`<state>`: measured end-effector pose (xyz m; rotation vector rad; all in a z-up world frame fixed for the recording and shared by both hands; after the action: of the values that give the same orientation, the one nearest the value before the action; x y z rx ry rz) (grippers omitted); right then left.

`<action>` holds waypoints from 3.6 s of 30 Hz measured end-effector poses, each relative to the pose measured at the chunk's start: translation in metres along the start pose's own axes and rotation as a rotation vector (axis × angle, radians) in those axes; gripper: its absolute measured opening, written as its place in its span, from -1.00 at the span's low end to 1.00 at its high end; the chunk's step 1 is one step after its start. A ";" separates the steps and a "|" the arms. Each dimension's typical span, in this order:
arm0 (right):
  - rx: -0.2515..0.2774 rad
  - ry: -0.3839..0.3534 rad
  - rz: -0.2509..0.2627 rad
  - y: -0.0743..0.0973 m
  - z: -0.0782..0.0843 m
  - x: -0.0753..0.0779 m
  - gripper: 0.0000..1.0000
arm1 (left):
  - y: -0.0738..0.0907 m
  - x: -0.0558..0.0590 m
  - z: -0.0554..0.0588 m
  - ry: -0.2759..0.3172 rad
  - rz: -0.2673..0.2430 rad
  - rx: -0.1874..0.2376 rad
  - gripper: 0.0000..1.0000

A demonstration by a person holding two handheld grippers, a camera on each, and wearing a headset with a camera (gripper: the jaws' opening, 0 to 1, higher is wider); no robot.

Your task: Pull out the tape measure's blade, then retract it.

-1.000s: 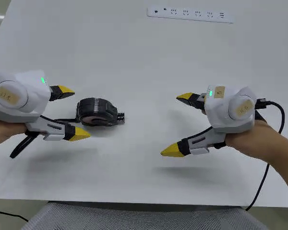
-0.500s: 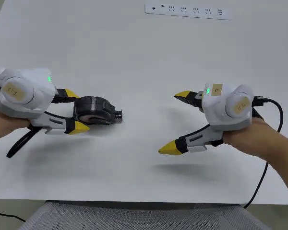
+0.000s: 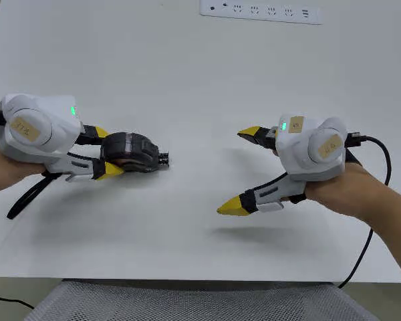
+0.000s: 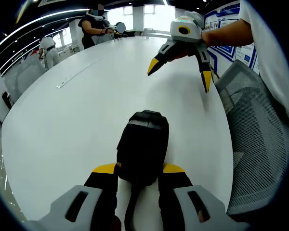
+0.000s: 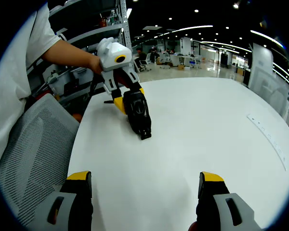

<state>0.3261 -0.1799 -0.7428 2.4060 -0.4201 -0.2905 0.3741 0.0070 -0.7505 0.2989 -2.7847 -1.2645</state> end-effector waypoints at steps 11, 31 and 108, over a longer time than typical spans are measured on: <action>0.011 0.027 0.000 -0.005 -0.004 0.000 0.71 | -0.001 0.000 0.000 -0.035 0.002 -0.007 -0.47; 0.069 0.042 -0.043 -0.051 -0.028 0.004 0.30 | -0.002 -0.002 0.000 -0.082 0.047 -0.025 -0.48; 0.124 0.195 -0.094 -0.105 -0.041 -0.003 -0.79 | -0.002 0.000 0.001 -0.114 0.051 -0.043 -0.51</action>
<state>0.3599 -0.0792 -0.7796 2.5508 -0.2427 -0.0703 0.3744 0.0064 -0.7531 0.1573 -2.8338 -1.3697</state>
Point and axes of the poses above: the centre of the closed fingertips' face, and the gripper's own axes: y roughly backward along the fingers, x roughly to its right, z roughly out of its underside, the point moved 2 cm from there along y, roughly backward along the fingers, and after that the axes turned 1 degree about x, right-handed, at the moved point
